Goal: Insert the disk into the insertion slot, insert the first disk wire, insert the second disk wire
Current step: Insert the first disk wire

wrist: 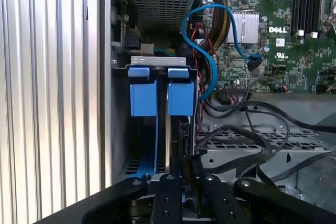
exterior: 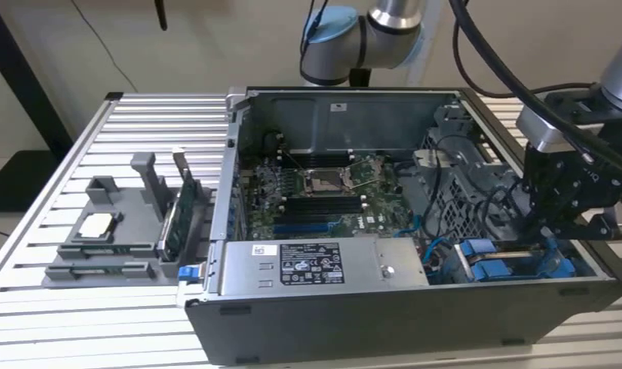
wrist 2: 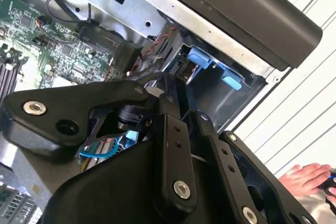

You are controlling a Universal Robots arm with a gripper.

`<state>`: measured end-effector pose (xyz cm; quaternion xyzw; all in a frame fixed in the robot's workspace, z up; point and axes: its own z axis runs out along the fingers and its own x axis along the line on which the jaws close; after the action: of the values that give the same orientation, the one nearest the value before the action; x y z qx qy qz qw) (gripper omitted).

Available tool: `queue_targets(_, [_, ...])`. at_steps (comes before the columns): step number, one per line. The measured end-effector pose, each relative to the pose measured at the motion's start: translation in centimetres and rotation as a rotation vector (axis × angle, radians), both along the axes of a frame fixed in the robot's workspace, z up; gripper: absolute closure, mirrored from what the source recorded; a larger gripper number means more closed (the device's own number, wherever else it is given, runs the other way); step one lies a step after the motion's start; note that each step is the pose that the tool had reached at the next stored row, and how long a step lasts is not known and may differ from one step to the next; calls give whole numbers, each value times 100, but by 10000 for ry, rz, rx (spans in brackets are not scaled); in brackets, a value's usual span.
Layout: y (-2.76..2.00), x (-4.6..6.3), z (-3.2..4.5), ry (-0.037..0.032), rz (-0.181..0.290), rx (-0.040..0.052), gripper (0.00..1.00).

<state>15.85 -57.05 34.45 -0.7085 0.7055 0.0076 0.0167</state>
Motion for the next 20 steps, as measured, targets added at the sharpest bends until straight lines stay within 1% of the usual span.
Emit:
queue_targets(10, [0,1,-32,-71,254,10,81])
queue_targets(14, [4,1,-38,-82,290,50,81])
queue_targets(16, [8,1,-40,-84,302,83,81])
queue_targets(17, [12,1,-43,-86,308,114,81])
queue_targets(20, [14,1,-42,-92,318,146,81])
